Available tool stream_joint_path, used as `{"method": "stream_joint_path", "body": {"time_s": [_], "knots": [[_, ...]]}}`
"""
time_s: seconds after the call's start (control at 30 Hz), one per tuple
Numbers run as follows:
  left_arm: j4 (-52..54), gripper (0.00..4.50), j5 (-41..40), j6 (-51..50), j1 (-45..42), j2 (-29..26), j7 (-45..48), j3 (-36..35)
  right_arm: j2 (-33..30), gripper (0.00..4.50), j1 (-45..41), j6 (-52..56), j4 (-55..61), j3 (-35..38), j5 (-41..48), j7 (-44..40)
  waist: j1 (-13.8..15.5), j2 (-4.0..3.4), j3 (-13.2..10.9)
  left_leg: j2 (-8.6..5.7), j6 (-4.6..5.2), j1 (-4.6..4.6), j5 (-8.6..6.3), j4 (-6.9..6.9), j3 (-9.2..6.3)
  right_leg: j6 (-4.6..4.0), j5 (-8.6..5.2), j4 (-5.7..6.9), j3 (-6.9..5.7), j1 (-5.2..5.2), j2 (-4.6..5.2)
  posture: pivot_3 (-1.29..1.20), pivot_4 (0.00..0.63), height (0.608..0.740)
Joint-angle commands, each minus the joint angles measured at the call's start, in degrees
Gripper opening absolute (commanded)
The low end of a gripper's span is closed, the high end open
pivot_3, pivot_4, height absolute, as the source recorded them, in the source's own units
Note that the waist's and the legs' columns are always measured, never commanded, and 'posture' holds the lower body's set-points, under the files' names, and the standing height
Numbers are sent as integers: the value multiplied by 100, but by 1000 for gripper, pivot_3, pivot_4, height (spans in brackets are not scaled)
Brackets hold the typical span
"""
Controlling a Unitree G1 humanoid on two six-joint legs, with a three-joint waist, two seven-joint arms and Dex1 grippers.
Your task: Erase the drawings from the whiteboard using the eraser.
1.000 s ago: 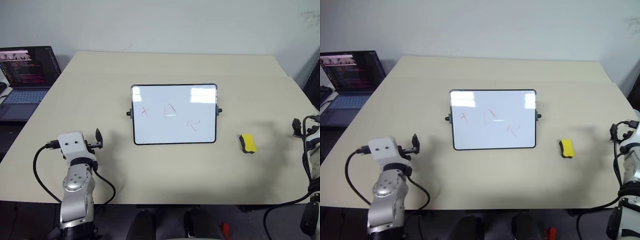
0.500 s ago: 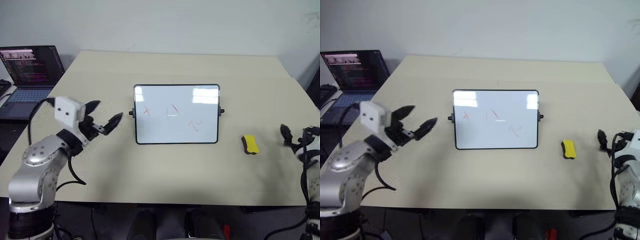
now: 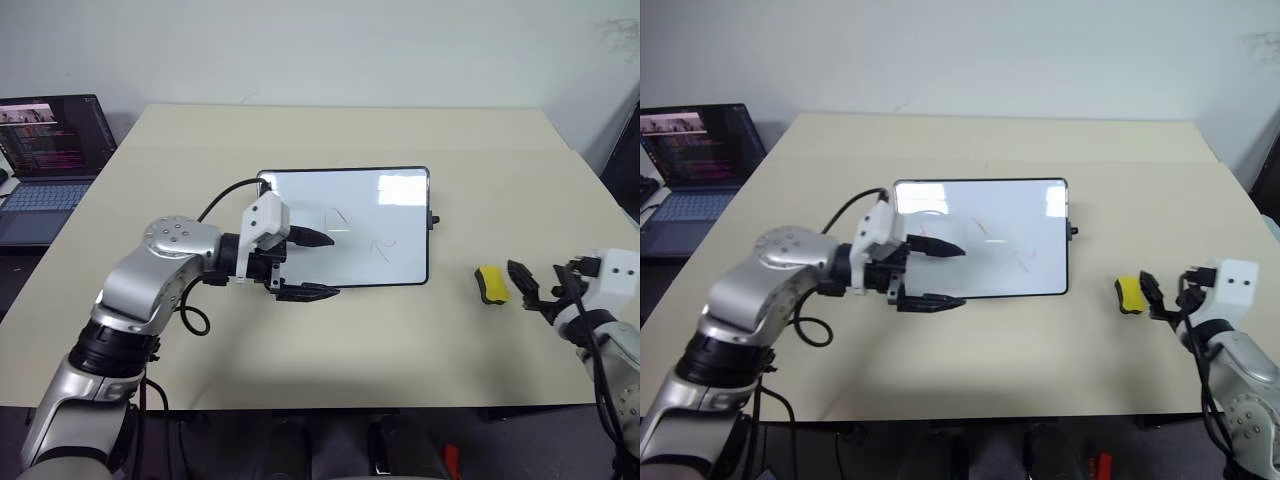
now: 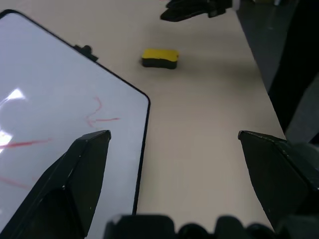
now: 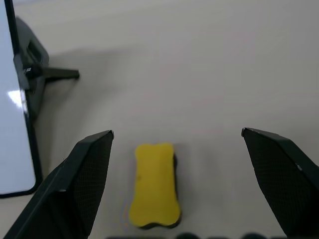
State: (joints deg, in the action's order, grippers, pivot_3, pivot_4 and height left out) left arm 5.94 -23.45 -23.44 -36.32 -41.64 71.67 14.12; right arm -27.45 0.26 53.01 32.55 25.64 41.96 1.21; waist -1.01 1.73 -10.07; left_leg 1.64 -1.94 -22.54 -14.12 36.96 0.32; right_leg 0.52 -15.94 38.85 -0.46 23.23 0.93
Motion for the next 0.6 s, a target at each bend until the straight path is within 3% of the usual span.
{"method": "stream_joint_path", "body": {"time_s": [0.03,0.2,0.6], "knots": [[-313,4500,636,798,-237,124,209,322,-60,4491,-250,436,172,-37,83,197,0,0,0,0,0,-6,0,0,1,0,0,-1,-2,4,0,0,150,740],[-486,4500,996,1262,-368,615,203,594,-275,4491,-553,523,-29,-469,-393,123,4,2,-1,-1,1,-22,0,3,1,0,0,-9,-9,9,0,0,150,740],[-188,4500,882,950,-374,952,217,545,-32,4491,-659,287,-513,-837,-969,-237,-1,2,-1,1,3,-24,-1,3,-5,1,0,-12,-9,10,-6,0,150,740]]}}
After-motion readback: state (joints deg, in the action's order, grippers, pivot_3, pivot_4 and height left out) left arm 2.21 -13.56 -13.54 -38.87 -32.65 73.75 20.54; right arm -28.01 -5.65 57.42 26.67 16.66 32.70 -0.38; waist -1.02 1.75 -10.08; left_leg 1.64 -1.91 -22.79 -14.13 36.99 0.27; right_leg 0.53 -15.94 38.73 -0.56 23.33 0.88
